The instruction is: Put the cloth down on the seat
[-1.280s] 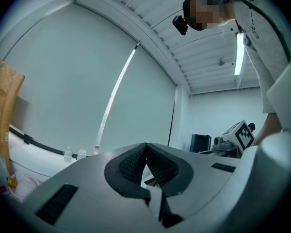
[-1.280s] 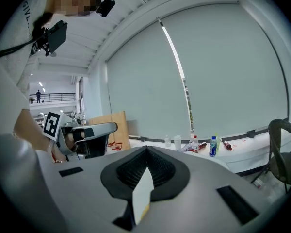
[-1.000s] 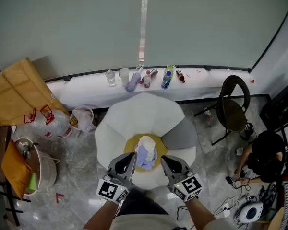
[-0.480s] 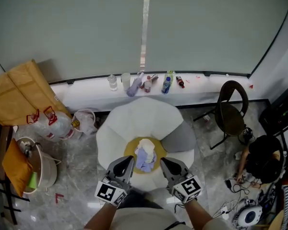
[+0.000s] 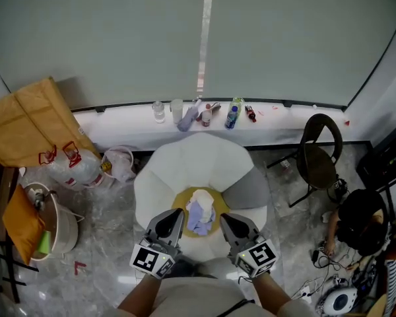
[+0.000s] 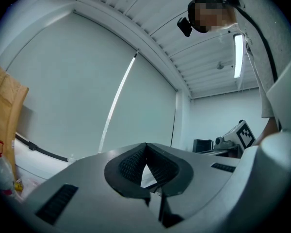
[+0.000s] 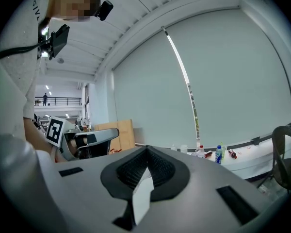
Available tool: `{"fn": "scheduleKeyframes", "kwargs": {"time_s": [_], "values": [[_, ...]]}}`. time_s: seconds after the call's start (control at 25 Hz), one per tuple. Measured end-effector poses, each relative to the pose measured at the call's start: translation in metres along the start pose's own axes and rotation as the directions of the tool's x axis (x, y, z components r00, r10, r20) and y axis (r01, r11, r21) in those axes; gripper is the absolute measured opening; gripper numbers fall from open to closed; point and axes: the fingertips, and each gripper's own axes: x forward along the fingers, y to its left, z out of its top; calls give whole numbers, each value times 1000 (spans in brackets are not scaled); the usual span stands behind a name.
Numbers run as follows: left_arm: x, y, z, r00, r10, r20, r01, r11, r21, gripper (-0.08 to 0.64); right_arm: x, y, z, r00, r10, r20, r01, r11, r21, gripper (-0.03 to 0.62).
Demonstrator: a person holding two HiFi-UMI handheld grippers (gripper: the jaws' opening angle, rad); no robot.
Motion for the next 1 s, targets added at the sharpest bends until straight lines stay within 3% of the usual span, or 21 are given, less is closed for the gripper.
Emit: {"fn": "scheduleKeyframes", "kwargs": {"time_s": [1.0], "values": [[2, 12, -2, 1000, 5, -4, -5, 1000, -10, 14, 4, -7, -6, 999, -35, -17, 36, 999, 14, 14]]}}
